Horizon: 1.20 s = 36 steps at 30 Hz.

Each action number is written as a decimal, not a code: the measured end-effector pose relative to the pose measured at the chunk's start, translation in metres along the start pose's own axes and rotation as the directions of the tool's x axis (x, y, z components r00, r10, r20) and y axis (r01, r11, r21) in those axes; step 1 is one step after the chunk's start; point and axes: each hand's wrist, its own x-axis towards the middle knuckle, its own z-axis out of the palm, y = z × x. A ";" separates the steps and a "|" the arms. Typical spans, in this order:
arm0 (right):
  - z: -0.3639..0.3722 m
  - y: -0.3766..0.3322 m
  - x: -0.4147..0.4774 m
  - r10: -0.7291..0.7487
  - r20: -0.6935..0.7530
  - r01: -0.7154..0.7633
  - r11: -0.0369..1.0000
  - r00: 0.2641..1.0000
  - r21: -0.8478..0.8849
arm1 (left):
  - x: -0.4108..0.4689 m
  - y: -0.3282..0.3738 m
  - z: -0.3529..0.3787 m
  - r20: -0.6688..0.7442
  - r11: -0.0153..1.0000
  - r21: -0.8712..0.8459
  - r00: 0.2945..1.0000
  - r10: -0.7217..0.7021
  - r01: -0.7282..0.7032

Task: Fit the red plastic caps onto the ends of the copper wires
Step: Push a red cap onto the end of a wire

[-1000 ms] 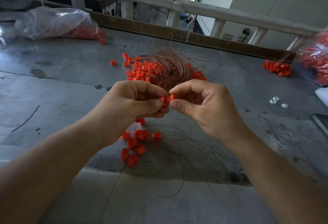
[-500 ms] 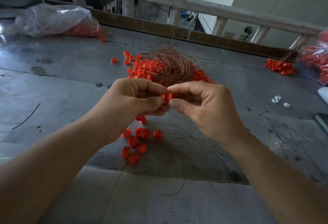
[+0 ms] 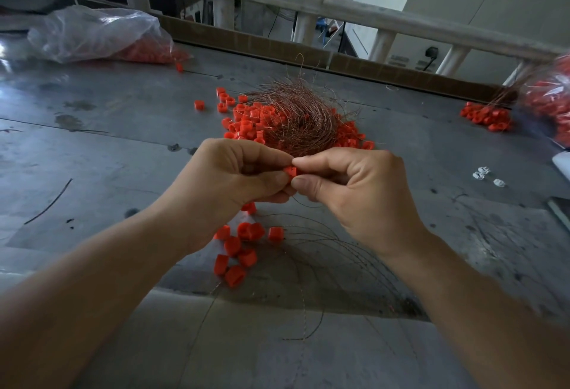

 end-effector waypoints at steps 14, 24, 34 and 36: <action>-0.001 -0.002 -0.002 -0.120 -0.014 0.117 0.984 0.993 -0.132 | -0.002 -0.001 0.001 0.014 0.999 0.034 0.999 0.034 -0.035; -0.002 -0.003 -0.003 -0.114 -0.017 0.112 0.989 0.993 -0.096 | -0.004 0.002 0.002 0.013 0.999 0.009 0.999 0.031 -0.031; -0.003 -0.004 -0.003 -0.180 -0.039 0.175 0.980 0.983 -0.098 | -0.006 0.003 0.002 0.075 0.983 -0.155 0.994 -0.083 0.094; -0.004 -0.005 -0.003 -0.173 -0.029 0.171 0.982 0.984 -0.083 | -0.006 0.004 0.001 0.090 0.985 -0.146 0.993 -0.077 0.090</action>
